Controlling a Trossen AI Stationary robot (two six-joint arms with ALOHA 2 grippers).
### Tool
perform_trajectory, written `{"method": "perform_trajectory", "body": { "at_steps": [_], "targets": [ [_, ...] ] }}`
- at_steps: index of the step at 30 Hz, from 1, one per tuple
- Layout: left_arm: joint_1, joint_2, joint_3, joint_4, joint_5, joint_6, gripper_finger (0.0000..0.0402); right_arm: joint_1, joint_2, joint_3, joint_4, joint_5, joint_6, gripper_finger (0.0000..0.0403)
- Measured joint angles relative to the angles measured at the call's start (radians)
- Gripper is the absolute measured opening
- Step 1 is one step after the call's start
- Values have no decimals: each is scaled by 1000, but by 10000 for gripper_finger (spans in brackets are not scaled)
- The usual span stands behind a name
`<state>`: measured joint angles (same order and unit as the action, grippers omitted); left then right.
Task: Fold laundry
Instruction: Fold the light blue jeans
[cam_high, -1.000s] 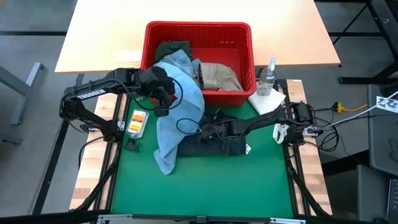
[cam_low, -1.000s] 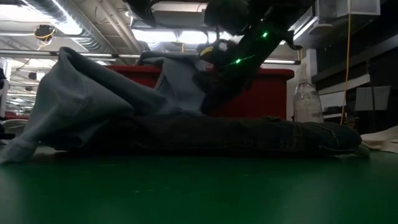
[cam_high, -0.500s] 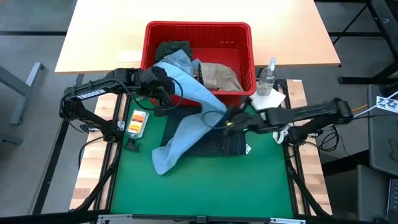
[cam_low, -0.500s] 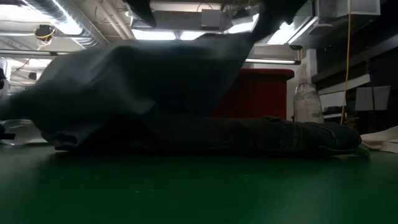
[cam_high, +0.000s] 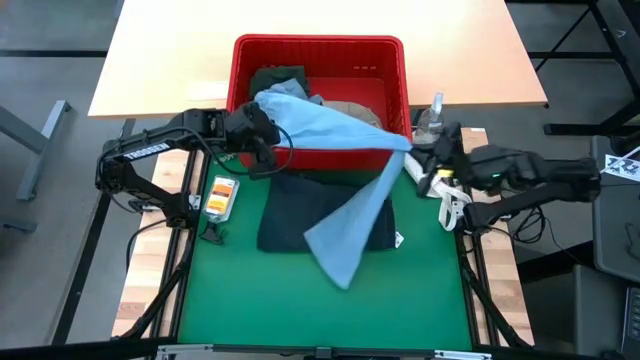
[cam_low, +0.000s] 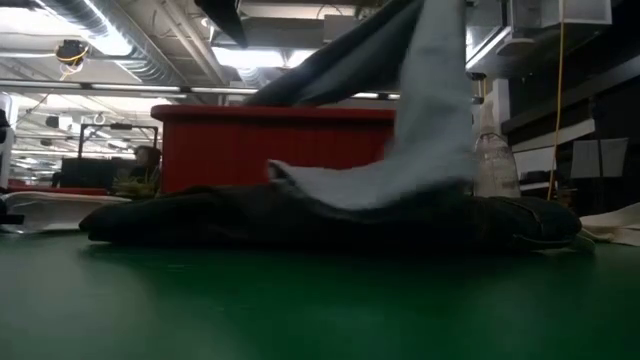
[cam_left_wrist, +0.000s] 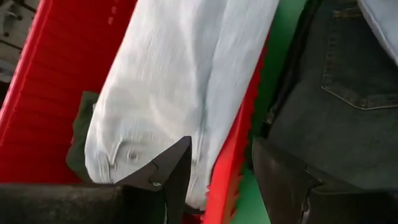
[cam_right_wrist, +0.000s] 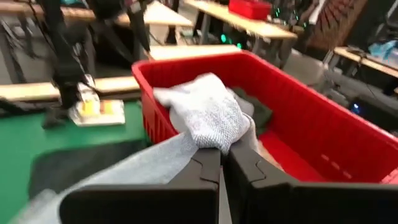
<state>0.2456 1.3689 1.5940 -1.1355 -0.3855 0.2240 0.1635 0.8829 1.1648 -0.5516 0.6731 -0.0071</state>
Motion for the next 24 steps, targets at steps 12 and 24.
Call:
{"method": "perform_trajectory", "body": {
  "at_steps": [12, 24],
  "targets": [
    [32, -1, -86, 60, 73, -5, 164, 0, -72, 0, 25, -29, -77, 3],
    [55, -1, -297, 338, -6, 75, 164, 0, -67, 0, 27, -64, -88, 4]
  ]
}}
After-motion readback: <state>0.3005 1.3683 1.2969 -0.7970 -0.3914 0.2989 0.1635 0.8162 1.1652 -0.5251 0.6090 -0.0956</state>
